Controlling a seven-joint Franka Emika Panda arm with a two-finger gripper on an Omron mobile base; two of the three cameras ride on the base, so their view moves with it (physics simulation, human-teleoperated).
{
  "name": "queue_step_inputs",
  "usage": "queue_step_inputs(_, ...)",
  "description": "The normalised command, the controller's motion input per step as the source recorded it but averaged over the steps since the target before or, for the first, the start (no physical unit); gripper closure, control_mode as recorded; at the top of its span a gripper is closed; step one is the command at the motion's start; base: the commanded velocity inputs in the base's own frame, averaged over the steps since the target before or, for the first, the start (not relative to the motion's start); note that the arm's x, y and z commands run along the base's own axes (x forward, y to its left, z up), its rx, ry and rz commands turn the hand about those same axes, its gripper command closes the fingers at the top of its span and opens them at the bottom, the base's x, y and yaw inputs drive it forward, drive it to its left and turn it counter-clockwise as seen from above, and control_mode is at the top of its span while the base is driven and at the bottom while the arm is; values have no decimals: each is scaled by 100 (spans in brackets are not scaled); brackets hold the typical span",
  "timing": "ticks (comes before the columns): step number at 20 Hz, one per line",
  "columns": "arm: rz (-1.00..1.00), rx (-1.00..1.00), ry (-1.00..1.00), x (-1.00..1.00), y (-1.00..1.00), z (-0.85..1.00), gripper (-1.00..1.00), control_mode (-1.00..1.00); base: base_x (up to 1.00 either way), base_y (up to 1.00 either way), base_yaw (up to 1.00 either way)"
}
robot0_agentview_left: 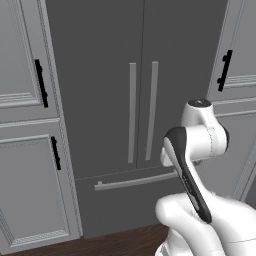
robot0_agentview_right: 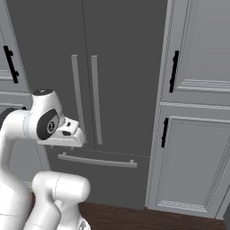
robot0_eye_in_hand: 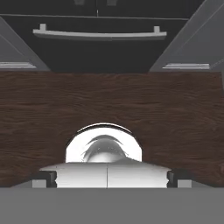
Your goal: Grab a lemon wedge from the fridge and one ice cube from the ice bowl, and put them in the glass of lemonade.
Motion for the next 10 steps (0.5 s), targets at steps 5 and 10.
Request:
queue_step_inputs(5, 15, 11, -18, 37, -1, 14, -100, -100, 0, 0, 0)
queue_step_inputs(10, 4, -1, -20, 30, 3, 18, -100, -100, 0, 0, 0)
